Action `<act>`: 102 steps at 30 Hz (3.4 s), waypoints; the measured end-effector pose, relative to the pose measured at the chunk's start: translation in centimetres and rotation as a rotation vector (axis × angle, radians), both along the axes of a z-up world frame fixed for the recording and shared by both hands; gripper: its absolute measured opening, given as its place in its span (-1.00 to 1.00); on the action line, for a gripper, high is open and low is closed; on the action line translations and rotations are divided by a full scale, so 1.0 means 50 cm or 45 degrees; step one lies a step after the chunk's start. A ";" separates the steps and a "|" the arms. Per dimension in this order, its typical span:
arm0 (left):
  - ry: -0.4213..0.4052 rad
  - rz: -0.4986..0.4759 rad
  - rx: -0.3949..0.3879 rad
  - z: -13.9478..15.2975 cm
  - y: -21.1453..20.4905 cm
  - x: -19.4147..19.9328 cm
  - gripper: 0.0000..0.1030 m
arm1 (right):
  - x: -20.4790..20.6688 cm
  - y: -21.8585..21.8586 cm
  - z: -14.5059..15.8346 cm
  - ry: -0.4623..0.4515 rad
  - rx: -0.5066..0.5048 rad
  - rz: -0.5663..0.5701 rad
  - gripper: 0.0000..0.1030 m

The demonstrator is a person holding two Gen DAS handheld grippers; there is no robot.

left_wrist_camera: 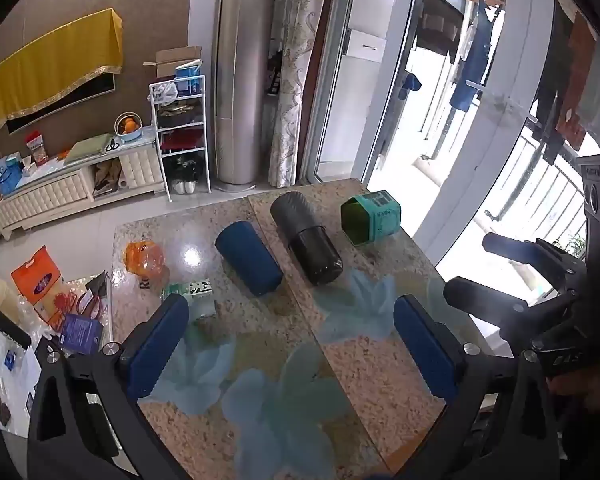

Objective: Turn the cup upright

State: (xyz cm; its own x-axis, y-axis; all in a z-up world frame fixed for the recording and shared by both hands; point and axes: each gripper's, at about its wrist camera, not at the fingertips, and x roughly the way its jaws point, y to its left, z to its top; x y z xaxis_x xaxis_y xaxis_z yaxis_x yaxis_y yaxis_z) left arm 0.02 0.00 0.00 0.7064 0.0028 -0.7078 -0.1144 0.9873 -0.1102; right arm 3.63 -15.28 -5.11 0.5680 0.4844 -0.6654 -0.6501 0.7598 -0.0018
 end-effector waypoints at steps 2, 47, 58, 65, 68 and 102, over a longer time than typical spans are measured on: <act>0.008 0.000 0.007 -0.001 -0.001 0.002 1.00 | 0.000 0.001 -0.001 0.001 -0.006 0.003 1.00; 0.047 0.003 -0.033 -0.026 0.006 -0.004 1.00 | -0.006 0.012 -0.002 0.055 -0.009 0.021 1.00; 0.046 -0.014 -0.037 -0.022 0.013 -0.013 1.00 | -0.010 0.018 0.003 0.045 -0.020 0.013 1.00; 0.056 -0.021 -0.056 -0.024 0.033 -0.019 1.00 | -0.008 0.038 0.006 0.036 -0.065 0.016 1.00; 0.074 0.002 -0.071 -0.034 0.052 -0.024 1.00 | 0.001 0.060 0.013 0.020 -0.097 0.048 1.00; 0.350 0.490 -0.324 -0.307 0.236 -0.015 1.00 | 0.185 0.629 -0.195 0.186 -0.755 0.948 1.00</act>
State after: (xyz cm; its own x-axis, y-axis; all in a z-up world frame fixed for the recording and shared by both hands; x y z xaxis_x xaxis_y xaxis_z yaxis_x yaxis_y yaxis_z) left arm -0.71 11.82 -15.35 0.4767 0.0293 -0.8786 -0.5214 0.8140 -0.2558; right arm 12.90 16.18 -14.88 0.1433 0.2493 -0.9578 -0.9895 0.0539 -0.1341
